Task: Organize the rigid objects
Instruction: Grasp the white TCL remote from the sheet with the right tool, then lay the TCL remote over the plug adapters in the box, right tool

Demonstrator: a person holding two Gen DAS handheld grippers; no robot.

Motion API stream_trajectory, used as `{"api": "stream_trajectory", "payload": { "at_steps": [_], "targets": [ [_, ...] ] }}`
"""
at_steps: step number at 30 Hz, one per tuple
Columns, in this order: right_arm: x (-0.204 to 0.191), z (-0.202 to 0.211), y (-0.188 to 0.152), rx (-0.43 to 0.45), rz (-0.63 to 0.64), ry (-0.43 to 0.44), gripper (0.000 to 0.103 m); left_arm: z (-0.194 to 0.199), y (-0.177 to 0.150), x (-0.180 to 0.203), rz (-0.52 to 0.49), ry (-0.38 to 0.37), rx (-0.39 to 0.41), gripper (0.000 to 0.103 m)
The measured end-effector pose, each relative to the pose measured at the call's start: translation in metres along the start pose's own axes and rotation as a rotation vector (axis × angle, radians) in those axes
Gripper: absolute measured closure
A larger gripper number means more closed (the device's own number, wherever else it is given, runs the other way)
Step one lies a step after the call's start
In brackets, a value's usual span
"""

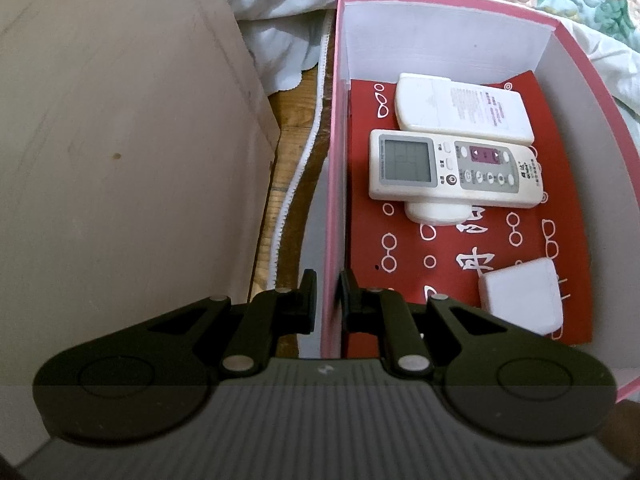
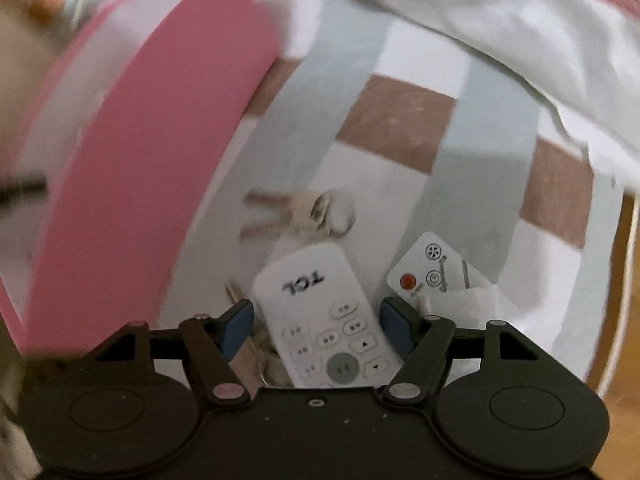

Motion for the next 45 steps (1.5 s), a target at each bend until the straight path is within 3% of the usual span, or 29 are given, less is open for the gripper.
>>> {"api": "stream_trajectory", "payload": {
  "at_steps": [4,6,8,9,10,12,18,23,28,38,41,45],
  "targets": [
    [-0.013,0.001,-0.015,-0.045,0.175,-0.054,0.023,0.0,-0.001,-0.001,0.005,-0.01,0.0,0.09],
    [-0.013,0.0,-0.021,-0.052,0.203,-0.06,0.023,0.0,-0.001,-0.001,0.002,-0.012,0.001,0.09],
    [-0.005,-0.001,-0.021,-0.023,0.103,-0.031,0.025,0.0,-0.001,0.0,-0.008,-0.01,0.008,0.09],
    [0.001,0.003,-0.02,-0.002,0.048,-0.026,0.036,0.0,-0.001,0.001,-0.015,-0.007,0.013,0.09],
    [0.008,0.007,-0.018,0.011,0.003,-0.031,0.04,0.001,-0.001,0.001,-0.02,-0.005,0.017,0.09],
    [0.016,0.014,-0.012,0.046,-0.106,0.003,0.04,0.001,-0.002,0.001,-0.023,-0.004,0.019,0.09],
    [0.02,0.02,0.001,0.108,-0.276,0.054,0.04,0.001,-0.001,-0.001,-0.006,-0.018,0.018,0.09],
    [0.004,0.03,0.014,0.161,-0.277,0.063,0.04,0.003,-0.001,-0.001,0.002,-0.026,0.023,0.091],
    [-0.011,0.075,0.03,0.279,-0.22,-0.037,0.041,0.001,-0.002,-0.003,0.03,-0.036,0.0,0.092],
    [-0.112,0.147,0.077,0.468,-0.114,0.149,0.041,-0.002,-0.002,-0.002,0.022,-0.033,-0.01,0.094],
    [-0.141,0.144,0.086,0.456,-0.072,0.215,0.041,-0.001,-0.003,-0.001,0.02,-0.039,-0.007,0.094],
    [-0.169,0.107,0.089,0.366,-0.097,0.284,0.041,-0.001,-0.002,-0.002,0.041,-0.056,-0.005,0.094]
  ]
}}
Point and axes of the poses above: each gripper's, at about its wrist camera, not at the fingertips, and z roughly against the way its jaws point, x to its right, y to its top, the point moved 10 cm from there along -z, roughly the way its jaws point, and after that the axes turned 5 degrees about x, right-handed, at the moved point
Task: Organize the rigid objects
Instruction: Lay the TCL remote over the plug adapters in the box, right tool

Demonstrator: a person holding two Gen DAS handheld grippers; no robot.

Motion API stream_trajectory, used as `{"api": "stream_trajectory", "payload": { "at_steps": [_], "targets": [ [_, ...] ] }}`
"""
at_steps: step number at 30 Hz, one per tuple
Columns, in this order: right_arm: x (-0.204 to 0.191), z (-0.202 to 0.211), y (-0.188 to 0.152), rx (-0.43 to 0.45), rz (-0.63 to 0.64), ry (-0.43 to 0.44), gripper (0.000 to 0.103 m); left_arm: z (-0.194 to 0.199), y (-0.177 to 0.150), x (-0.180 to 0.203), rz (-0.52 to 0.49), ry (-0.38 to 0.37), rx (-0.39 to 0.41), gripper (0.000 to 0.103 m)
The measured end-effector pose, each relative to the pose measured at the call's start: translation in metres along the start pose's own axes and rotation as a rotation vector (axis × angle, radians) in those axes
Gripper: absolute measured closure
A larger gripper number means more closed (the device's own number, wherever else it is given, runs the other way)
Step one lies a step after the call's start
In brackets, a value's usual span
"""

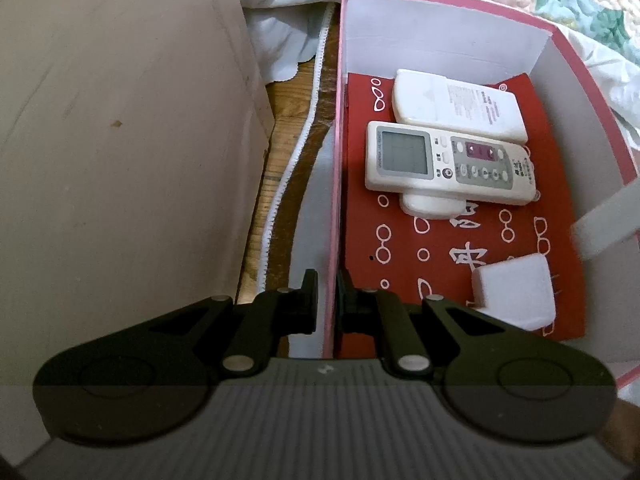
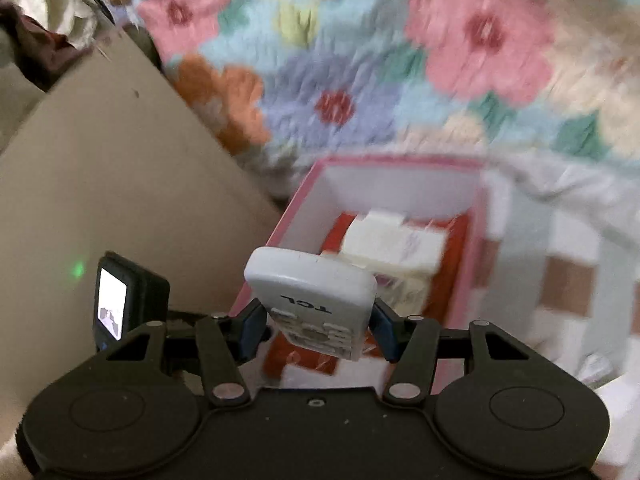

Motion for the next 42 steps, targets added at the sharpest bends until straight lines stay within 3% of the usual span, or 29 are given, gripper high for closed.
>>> {"api": "stream_trajectory", "payload": {
  "at_steps": [5,10,15,20,23,26,32,38,40,42],
  "targets": [
    [-0.003,-0.052,-0.028,-0.095,-0.208,0.069,0.041,0.001,0.001,-0.001,0.026,-0.019,-0.003,0.094],
    [0.004,-0.074,-0.039,-0.036,-0.328,0.009,0.042,0.001,0.001,-0.001,0.031,-0.025,-0.001,0.094],
    [0.017,-0.09,-0.051,-0.032,-0.472,-0.025,0.041,0.001,0.002,-0.001,0.029,-0.023,0.001,0.094],
    [0.021,-0.085,-0.06,-0.059,-0.478,-0.075,0.04,0.001,0.002,-0.001,0.027,-0.022,0.002,0.094],
    [0.017,-0.063,-0.054,-0.041,-0.439,-0.075,0.039,0.001,0.001,0.0,0.023,-0.019,0.003,0.094],
    [0.017,-0.035,-0.044,-0.016,-0.344,-0.115,0.037,0.001,0.001,0.001,0.019,-0.014,0.005,0.094],
    [0.018,0.015,-0.013,0.05,-0.121,-0.092,0.04,0.001,0.001,0.001,0.015,-0.01,0.005,0.094],
    [0.063,0.051,0.005,0.105,0.058,-0.192,0.039,0.0,0.002,0.002,0.007,-0.004,0.003,0.094],
    [0.076,0.059,0.001,0.115,0.095,-0.145,0.037,0.001,0.002,0.002,0.005,-0.003,0.004,0.094],
    [0.094,0.06,-0.023,0.063,0.088,-0.127,0.037,0.001,0.002,0.001,0.005,-0.003,0.005,0.093]
  ]
}}
Point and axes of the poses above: each gripper's, at about its wrist camera, not at the fingertips, and z roughly against the way its jaws point, x to its right, y to its top, the point moved 10 cm from there along -z, roughly the way its jaws point, and after that the axes turned 5 degrees about x, right-handed, at the moved point
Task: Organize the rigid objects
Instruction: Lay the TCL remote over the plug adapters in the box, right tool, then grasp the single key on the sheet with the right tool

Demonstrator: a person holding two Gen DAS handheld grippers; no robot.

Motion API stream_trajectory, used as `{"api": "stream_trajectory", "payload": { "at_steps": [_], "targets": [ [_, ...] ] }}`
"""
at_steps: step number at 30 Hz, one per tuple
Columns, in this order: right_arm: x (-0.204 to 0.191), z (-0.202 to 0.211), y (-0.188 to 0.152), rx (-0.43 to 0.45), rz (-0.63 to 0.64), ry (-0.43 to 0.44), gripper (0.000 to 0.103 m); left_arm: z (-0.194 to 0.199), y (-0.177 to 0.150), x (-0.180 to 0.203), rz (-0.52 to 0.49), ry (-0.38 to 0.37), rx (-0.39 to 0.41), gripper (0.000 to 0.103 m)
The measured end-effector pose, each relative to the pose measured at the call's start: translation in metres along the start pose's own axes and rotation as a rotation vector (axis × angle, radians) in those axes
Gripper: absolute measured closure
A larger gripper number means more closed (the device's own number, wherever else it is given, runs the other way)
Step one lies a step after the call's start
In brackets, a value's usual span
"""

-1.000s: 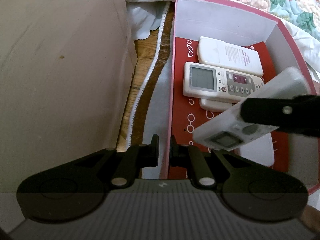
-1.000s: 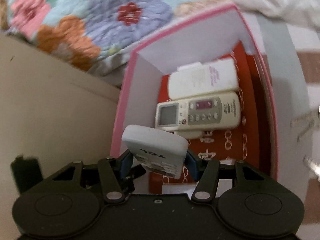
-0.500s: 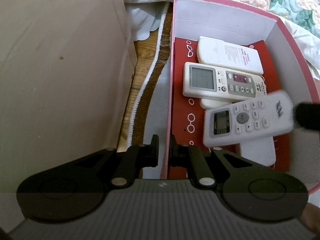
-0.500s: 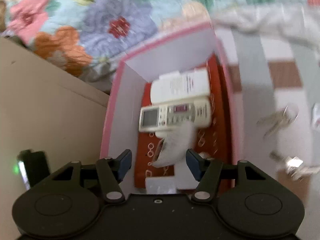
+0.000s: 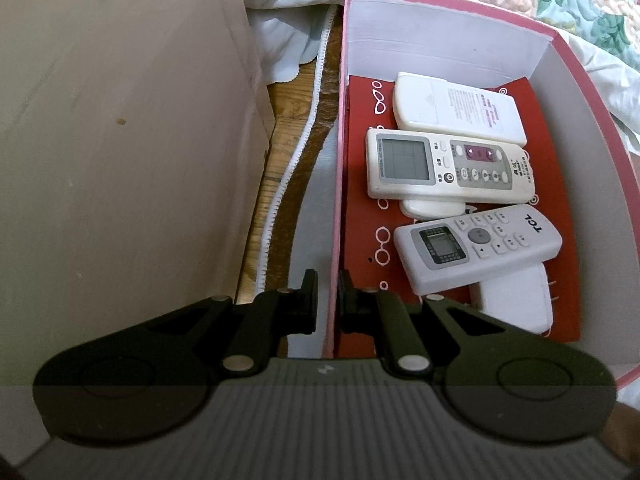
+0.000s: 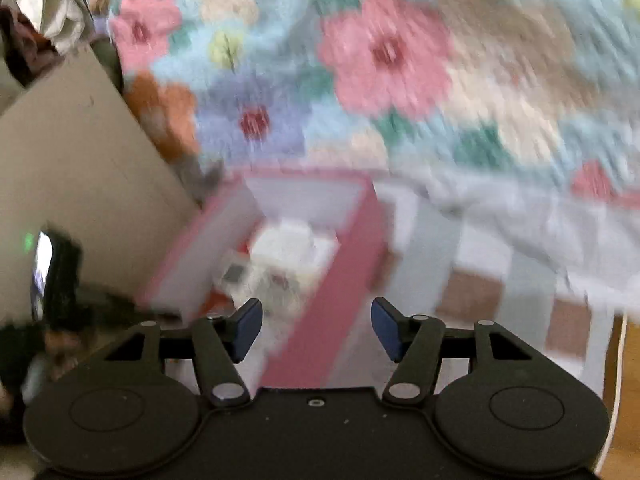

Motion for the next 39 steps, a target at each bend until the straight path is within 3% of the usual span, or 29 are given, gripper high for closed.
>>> {"api": "stream_trajectory", "payload": {
  "at_steps": [4,6,9,15,17,18,19,24,25,36,39],
  "targets": [
    [0.027,-0.011,-0.064,-0.108,0.096,-0.087,0.037,0.0,0.0,0.0,-0.002,0.003,-0.002,0.093],
    [0.028,-0.021,-0.084,-0.152,0.153,-0.084,0.037,0.003,0.002,0.0,-0.006,0.004,0.004,0.093],
    [0.027,-0.038,-0.102,-0.207,0.218,-0.068,0.037,0.008,0.003,0.001,-0.022,0.009,0.021,0.093],
    [0.051,-0.057,-0.121,-0.247,0.212,-0.153,0.038,0.009,0.002,0.002,-0.036,0.016,0.024,0.093],
    [0.052,-0.056,-0.121,-0.233,0.208,-0.157,0.042,0.01,0.001,0.002,-0.034,0.016,0.022,0.092],
    [0.051,-0.056,-0.12,-0.232,0.199,-0.162,0.053,0.01,0.0,0.002,-0.034,0.019,0.02,0.092],
    [0.049,-0.055,-0.12,-0.233,0.196,-0.161,0.071,0.01,-0.001,0.002,-0.036,0.021,0.018,0.091],
    [0.037,-0.054,-0.117,-0.257,0.203,-0.149,0.077,0.009,-0.002,0.003,-0.043,0.025,0.02,0.091],
    [0.035,-0.052,-0.111,-0.246,0.184,-0.132,0.1,0.01,-0.002,0.003,-0.045,0.022,0.023,0.091],
    [0.018,-0.038,-0.083,-0.201,0.034,-0.08,0.101,0.011,-0.002,0.002,-0.044,0.021,0.028,0.091],
    [0.013,-0.028,-0.066,-0.147,-0.015,-0.053,0.101,0.011,-0.002,0.002,-0.043,0.019,0.029,0.091]
  ]
}}
Point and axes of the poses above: each gripper's, at about its wrist camera, not at the fingertips, and z roughly against the way its jaws point, x to its right, y to its top, the point moved 10 cm from there along -z, roughly the way its jaws point, and after that the axes turned 5 degrees about x, right-handed, at the moved point
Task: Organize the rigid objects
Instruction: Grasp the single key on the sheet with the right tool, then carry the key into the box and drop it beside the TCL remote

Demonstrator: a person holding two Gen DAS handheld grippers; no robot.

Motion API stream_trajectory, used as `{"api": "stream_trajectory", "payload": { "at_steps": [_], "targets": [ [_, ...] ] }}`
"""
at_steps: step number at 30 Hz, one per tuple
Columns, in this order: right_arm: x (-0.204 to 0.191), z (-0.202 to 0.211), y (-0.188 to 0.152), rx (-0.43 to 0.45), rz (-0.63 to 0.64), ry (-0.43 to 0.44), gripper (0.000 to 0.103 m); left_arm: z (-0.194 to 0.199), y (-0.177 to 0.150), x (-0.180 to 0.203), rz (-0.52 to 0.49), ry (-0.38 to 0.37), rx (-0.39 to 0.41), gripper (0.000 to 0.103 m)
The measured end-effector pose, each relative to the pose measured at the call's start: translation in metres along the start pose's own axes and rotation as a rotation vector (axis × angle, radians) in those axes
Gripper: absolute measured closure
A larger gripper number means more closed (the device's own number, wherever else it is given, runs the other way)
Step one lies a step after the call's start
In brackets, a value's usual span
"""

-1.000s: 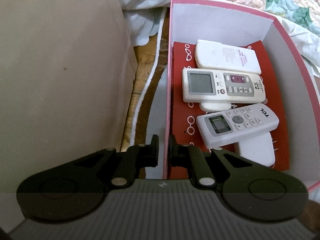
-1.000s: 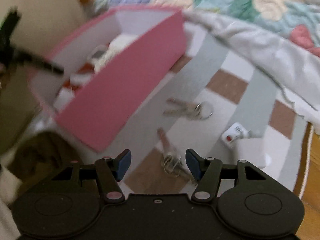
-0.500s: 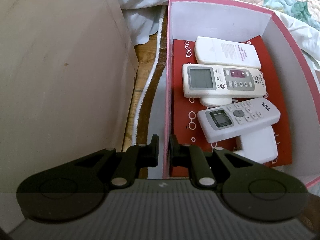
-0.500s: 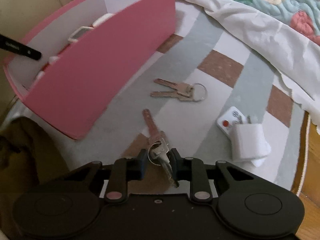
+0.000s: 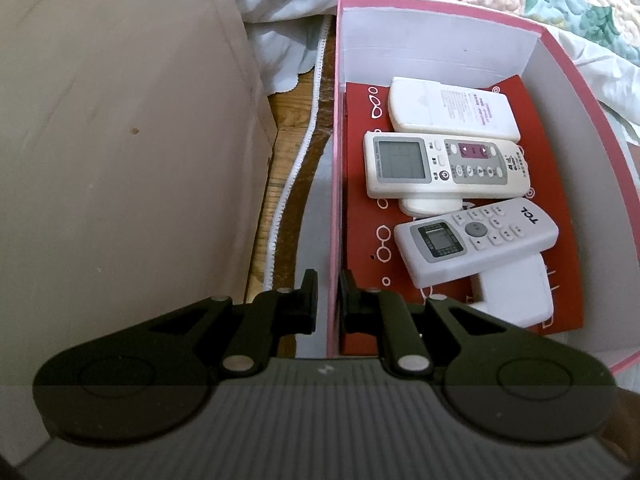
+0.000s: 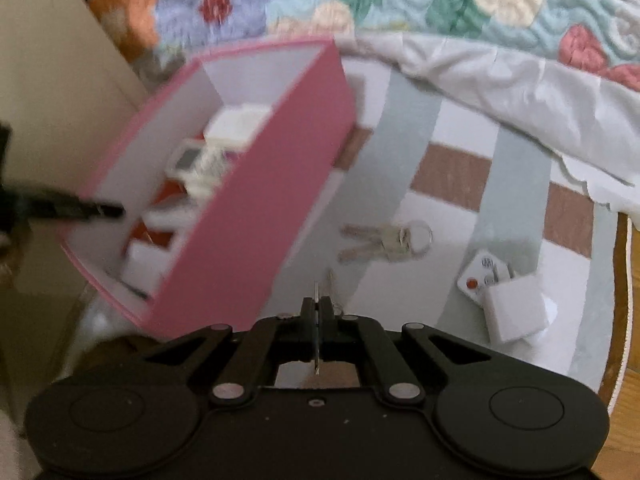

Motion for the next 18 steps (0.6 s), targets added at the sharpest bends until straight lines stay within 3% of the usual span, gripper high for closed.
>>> {"api": "stream_trajectory", "payload": {
  "at_steps": [7,18],
  "targets": [
    [-0.024,0.05,0.048,0.179,-0.021,0.049,0.101,0.003,0.004,-0.001,0.009,-0.011,0.029,0.092],
    [-0.079,0.093,0.083,0.314,-0.003,0.173,0.101,0.002,0.005,-0.001,0.022,-0.011,0.042,0.095]
  ]
}}
Point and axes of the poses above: each gripper's, at about its wrist camera, not at the fingertips, and z roughly against the way its jaws point, x to its right, y to its top, the point moved 10 cm from there along -z, roughly the way its jaws point, and after that the axes turned 5 degrees about x, right-handed, at the moved point
